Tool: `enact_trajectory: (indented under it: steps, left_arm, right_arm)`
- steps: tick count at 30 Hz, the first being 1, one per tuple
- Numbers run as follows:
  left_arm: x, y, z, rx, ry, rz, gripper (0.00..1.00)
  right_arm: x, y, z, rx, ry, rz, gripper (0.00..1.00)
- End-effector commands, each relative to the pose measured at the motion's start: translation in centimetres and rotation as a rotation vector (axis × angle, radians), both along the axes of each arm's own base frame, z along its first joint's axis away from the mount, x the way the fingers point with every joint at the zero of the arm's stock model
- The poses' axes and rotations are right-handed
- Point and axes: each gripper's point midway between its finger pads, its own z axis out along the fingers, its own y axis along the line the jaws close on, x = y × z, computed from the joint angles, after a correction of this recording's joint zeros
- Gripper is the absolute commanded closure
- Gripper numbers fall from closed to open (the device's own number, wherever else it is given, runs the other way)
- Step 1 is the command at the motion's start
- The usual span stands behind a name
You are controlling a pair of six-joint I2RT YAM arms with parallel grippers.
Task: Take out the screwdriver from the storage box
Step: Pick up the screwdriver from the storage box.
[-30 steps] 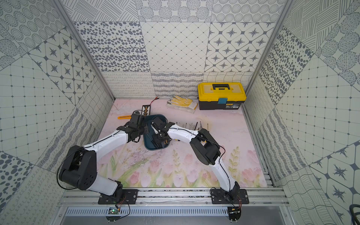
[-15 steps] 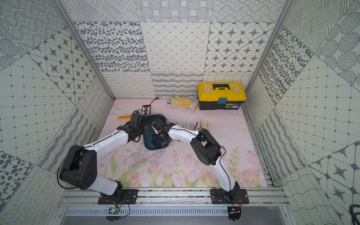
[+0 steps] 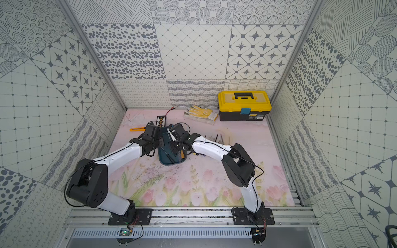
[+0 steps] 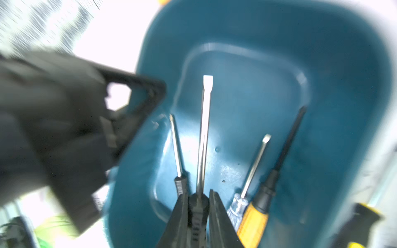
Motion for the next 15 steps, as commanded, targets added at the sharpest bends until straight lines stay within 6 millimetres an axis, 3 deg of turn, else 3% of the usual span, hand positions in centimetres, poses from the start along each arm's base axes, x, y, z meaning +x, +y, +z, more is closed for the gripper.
enact_trajectory:
  steps: [1,8,15]
  left_arm:
    - [0.8,0.3,1.2,0.004,-0.045,0.03,1.0]
    - [0.9,1.4,2.1,0.081,-0.067,0.029,1.0]
    - [1.0,3.2,3.6,0.136,-0.098,0.067,1.0]
  right_arm:
    - [1.7,-1.1,4.9,0.083,-0.118,-0.058,1.0]
    - [3.6,-5.5,7.2,0.103,-0.181,-0.191,1.0]
    - [4.8,-7.6,3.9,0.063,-0.109,-0.287,1.0]
